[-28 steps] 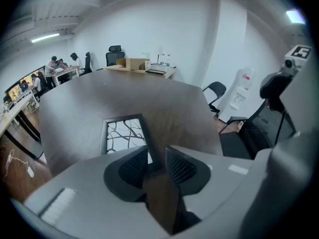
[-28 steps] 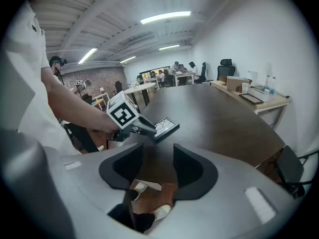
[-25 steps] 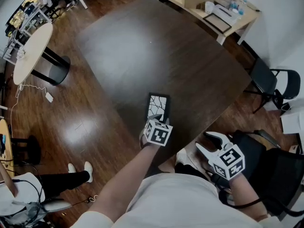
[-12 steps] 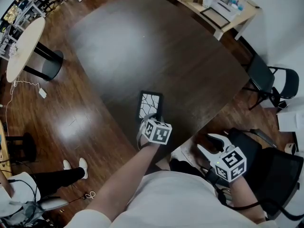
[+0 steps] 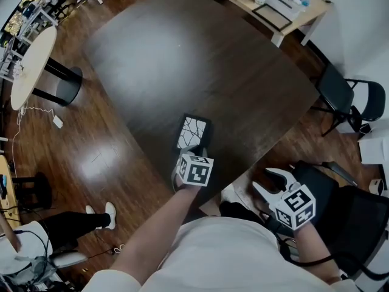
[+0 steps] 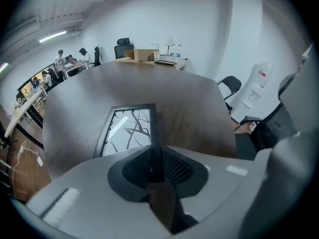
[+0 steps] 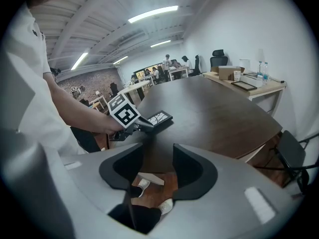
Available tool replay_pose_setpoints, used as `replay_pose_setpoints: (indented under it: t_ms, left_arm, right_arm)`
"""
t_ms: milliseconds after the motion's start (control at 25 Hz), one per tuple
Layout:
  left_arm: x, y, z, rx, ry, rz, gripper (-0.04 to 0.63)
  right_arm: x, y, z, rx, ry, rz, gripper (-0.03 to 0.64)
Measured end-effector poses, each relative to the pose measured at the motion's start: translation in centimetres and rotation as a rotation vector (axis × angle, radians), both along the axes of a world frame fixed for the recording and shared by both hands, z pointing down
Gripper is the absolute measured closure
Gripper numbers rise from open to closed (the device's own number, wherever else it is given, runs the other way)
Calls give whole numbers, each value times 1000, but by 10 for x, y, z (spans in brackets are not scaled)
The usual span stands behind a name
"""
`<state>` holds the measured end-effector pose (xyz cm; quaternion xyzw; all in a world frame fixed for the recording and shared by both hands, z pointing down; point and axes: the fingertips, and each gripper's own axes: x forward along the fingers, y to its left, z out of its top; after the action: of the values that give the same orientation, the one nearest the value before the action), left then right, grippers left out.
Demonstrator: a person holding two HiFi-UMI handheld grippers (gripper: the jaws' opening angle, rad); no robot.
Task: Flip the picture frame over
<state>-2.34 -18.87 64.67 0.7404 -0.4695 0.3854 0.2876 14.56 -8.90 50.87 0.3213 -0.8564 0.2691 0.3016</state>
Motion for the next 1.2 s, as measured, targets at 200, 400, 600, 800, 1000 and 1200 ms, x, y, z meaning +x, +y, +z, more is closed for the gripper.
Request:
replay_pose_setpoints:
  t_ms: [200, 400, 600, 800, 1000, 1200]
  left_arm:
    - [9, 1, -33, 2, 182, -26, 532]
    - [30, 3, -65, -30, 466, -30, 531]
    - [41, -5, -99, -86, 826, -43, 532]
    - [34, -8, -121, -217, 1223, -59, 531]
    - [15, -3, -110, -315, 1460, -123, 532]
    - [-4, 7, -97, -432, 1656, -146, 531]
  right_arm:
    - [-2, -4, -1, 10, -1, 0, 428]
    - [-12, -7, -3, 23, 5, -1, 428]
    - [-27, -5, -5, 30, 21, 1, 428]
    - [-46, -2, -11, 37, 48, 15, 428]
    - [-58, 10, -14, 23, 84, 33, 428]
    - [-73, 23, -15, 2, 115, 53, 428]
